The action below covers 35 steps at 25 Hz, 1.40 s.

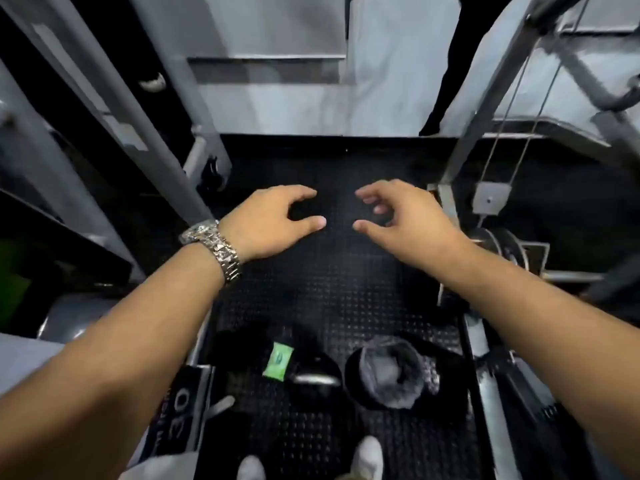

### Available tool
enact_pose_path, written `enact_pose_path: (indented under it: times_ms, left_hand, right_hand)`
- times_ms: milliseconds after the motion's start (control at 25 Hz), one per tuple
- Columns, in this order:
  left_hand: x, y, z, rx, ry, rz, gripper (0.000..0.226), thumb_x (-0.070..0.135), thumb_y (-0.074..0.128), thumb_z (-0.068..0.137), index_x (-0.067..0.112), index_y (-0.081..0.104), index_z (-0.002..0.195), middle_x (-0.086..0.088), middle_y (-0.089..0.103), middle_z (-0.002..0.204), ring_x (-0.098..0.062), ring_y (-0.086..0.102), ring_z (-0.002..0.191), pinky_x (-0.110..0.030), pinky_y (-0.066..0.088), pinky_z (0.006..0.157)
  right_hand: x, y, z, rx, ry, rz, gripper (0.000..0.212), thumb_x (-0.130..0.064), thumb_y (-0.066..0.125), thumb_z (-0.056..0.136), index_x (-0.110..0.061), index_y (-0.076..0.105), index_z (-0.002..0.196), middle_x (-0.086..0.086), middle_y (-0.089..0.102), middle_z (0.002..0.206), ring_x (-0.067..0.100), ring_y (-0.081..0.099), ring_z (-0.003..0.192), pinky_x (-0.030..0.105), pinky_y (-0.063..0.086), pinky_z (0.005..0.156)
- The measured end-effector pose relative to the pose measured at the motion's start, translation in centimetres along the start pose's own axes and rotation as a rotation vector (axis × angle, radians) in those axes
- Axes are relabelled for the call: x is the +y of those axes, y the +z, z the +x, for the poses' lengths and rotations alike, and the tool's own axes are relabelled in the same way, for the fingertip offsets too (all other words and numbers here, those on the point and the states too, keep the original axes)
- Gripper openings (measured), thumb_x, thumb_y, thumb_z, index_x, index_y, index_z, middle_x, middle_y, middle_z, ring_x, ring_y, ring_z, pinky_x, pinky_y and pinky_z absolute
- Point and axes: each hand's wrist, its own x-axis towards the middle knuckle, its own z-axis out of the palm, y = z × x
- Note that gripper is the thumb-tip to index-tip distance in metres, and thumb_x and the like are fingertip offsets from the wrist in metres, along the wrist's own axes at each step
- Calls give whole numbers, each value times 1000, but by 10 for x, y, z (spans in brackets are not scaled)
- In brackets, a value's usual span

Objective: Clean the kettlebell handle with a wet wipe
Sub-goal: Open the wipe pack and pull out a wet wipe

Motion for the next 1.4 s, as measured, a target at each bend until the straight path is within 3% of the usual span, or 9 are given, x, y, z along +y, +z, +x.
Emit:
enact_pose_path:
  times_ms: [240, 360, 520, 640, 800, 1000, 1240, 1400]
  left_hand:
    - [-160, 175, 9, -304, -232, 86, 63, 54, 69, 93, 27, 54, 148, 0, 58, 148, -20, 56, 132, -27, 43, 104]
    - [-256, 276, 19, -393, -341, 98, 60, 51, 69, 93, 22, 56, 144, -4, 58, 146, -24, 57, 131, -32, 45, 106]
    - [-373, 421, 34, -468, -432, 101, 54, 44, 68, 96, 11, 60, 139, -12, 60, 142, -32, 56, 130, -37, 46, 106]
    - [-441, 501, 39, -478, -570, 33, 54, 43, 67, 97, 10, 59, 139, -13, 61, 142, -34, 57, 128, -36, 47, 103]
    - [-514, 594, 37, -489, -765, -7, 65, 42, 68, 95, 8, 49, 147, -14, 54, 149, -35, 53, 134, -37, 44, 106]
    - [-553, 659, 39, -402, -971, -120, 85, 39, 79, 87, 9, 34, 153, -19, 43, 150, -37, 51, 133, -40, 44, 107]
    - [-579, 706, 53, -324, -1011, -36, 118, 39, 92, 71, 7, 18, 157, -24, 33, 151, -43, 45, 136, -49, 42, 112]
    - [-578, 712, 55, -336, -992, 152, 91, 33, 82, 84, 7, 27, 151, -20, 35, 152, -40, 42, 137, -54, 42, 107]
  right_hand:
    - [111, 218, -46, -429, 184, -30, 19, -36, 88, 78, -26, 78, 89, -10, 70, 86, 8, 66, 80, 33, 56, 81]
    - [163, 336, -70, -577, 248, -75, 19, -32, 86, 81, -27, 78, 96, -8, 74, 94, 12, 69, 88, 32, 57, 84]
    - [234, 490, -106, -717, 277, -165, 40, -33, 81, 84, -28, 72, 122, -1, 71, 119, 23, 67, 108, 33, 55, 88]
    - [270, 551, -125, -755, 277, -219, 38, -33, 78, 85, -33, 69, 122, -1, 65, 116, 26, 65, 104, 39, 57, 86]
    - [299, 586, -137, -739, 295, -181, 27, -34, 82, 81, -37, 73, 106, -9, 64, 102, 18, 65, 94, 38, 57, 80]
    - [301, 592, -140, -695, 308, -183, 24, -35, 80, 80, -39, 71, 101, -15, 65, 99, 14, 62, 95, 37, 55, 81]
    - [309, 596, -146, -661, 215, -218, 24, -43, 74, 84, -40, 65, 106, -19, 63, 105, 11, 57, 95, 33, 51, 90]
    - [311, 603, -149, -644, 210, -221, 23, -41, 71, 86, -41, 62, 107, -18, 62, 107, 9, 54, 95, 32, 51, 88]
